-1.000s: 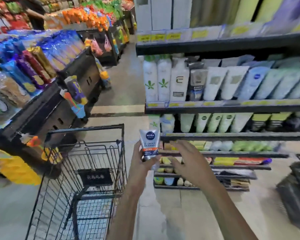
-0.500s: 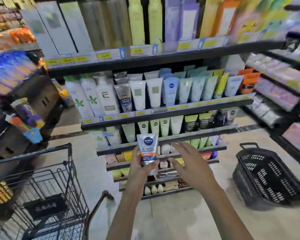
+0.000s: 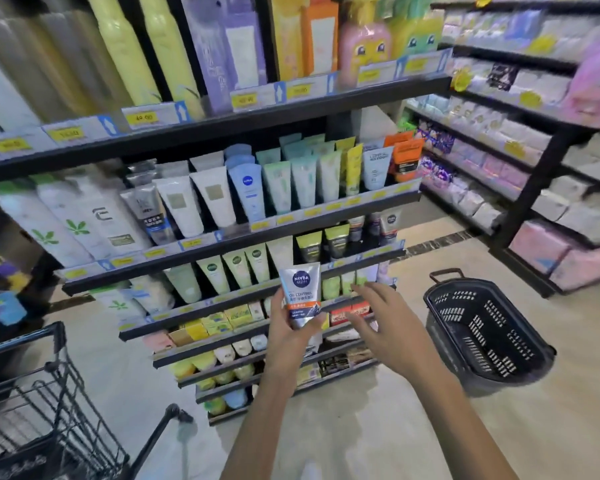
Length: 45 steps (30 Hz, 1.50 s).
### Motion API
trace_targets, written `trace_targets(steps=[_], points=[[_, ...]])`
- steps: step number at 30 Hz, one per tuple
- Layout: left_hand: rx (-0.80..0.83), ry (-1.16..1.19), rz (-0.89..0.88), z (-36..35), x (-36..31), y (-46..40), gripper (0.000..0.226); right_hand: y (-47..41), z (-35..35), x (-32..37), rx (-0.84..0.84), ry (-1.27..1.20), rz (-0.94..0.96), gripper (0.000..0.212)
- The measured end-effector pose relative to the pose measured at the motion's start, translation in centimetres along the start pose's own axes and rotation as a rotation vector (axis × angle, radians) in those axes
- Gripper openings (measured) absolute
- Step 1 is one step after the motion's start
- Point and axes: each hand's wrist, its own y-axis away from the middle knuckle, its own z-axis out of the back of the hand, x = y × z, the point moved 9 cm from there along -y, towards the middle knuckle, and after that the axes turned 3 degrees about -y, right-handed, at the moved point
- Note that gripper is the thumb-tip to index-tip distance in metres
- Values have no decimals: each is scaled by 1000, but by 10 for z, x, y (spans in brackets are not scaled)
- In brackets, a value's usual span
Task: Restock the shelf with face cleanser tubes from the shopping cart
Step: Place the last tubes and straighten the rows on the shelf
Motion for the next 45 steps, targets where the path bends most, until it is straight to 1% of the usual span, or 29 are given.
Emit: trace_targets(steps=[2, 5, 7, 11, 16, 21, 25, 30, 34, 37, 41, 43, 45], points=[[6, -16, 8, -19, 6, -10, 74, -4, 8, -19, -11, -8, -18, 55], [17, -22, 11, -48, 16, -30, 60, -14, 19, -47, -19, 1, -49, 57], [26, -13, 20, -68, 22, -43, 56, -24, 25, -65, -19, 23, -54, 60], [44, 22, 71, -107, 39, -74, 60, -48, 39, -100, -7, 49, -87, 56], [16, 29, 124, -147, 55, -112, 63, -87, 49, -141, 23, 79, -68, 53], [-51, -20, 155, -172, 72, -145, 52, -120, 48, -172, 56, 73, -48, 51], [-127, -133, 162, -184, 82, -162, 44, -138, 43, -199, 89, 61, -49, 50], [-234, -284, 132, -196, 83, -182, 45, -170, 28, -230, 164, 59, -9, 48], [-311, -309, 145, -204, 89, -197, 47, -201, 19, -248, 229, 91, 6, 50], [-359, -285, 169, -212, 96, -208, 51, -226, 7, -263, 277, 106, 6, 53], [-449, -310, 128, -218, 104, -223, 55, -254, -4, -277, 258, 156, 66, 47], [-468, -307, 134, -221, 111, -231, 53, -264, -10, -280, 261, 179, 110, 46], [-516, -354, 123, -222, 112, -242, 51, -272, -14, -284, 251, 202, 147, 41]])
